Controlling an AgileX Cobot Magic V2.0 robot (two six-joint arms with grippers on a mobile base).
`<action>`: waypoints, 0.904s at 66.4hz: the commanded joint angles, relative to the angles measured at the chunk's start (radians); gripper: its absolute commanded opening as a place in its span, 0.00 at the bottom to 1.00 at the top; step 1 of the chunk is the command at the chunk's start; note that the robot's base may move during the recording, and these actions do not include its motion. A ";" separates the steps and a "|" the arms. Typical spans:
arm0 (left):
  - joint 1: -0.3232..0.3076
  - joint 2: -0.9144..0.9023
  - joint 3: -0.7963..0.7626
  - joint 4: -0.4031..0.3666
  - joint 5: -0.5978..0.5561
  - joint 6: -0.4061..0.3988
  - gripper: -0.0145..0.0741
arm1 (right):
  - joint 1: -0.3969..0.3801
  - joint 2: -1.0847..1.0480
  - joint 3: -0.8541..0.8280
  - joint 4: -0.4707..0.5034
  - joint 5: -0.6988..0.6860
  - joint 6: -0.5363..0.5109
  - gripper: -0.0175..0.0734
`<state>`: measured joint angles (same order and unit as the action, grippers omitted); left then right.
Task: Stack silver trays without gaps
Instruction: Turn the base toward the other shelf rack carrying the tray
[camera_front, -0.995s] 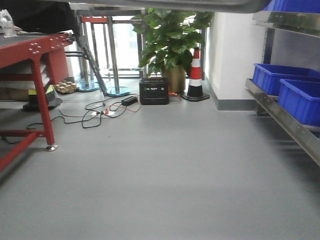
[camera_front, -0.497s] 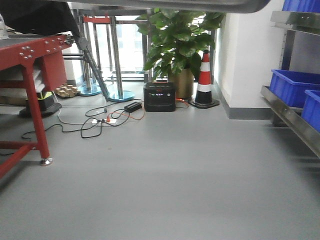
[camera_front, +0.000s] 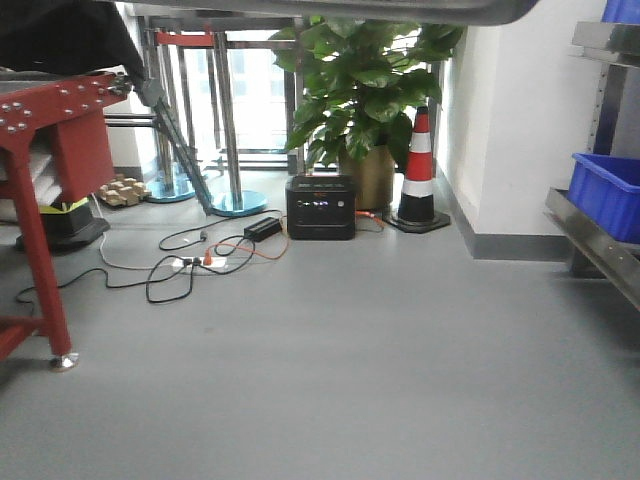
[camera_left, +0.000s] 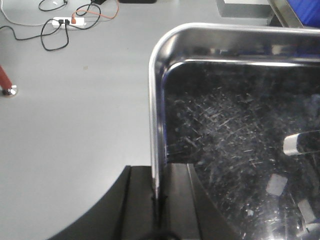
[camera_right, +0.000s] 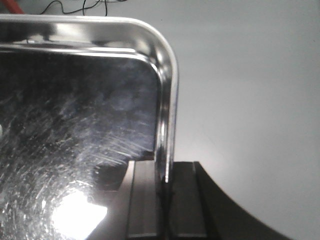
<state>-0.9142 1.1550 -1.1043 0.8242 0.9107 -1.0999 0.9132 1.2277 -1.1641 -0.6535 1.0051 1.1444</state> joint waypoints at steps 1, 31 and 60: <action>-0.006 -0.004 -0.007 0.018 -0.037 -0.005 0.15 | 0.007 -0.004 -0.001 -0.029 -0.048 -0.009 0.17; -0.006 -0.004 -0.007 0.018 -0.037 -0.005 0.15 | 0.007 -0.004 -0.001 -0.029 -0.051 -0.009 0.17; -0.006 -0.004 -0.007 0.018 -0.037 -0.005 0.15 | 0.007 -0.004 -0.001 -0.029 -0.155 -0.009 0.17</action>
<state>-0.9142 1.1550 -1.1043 0.8346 0.9253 -1.1036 0.9132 1.2277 -1.1619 -0.6604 0.9629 1.1444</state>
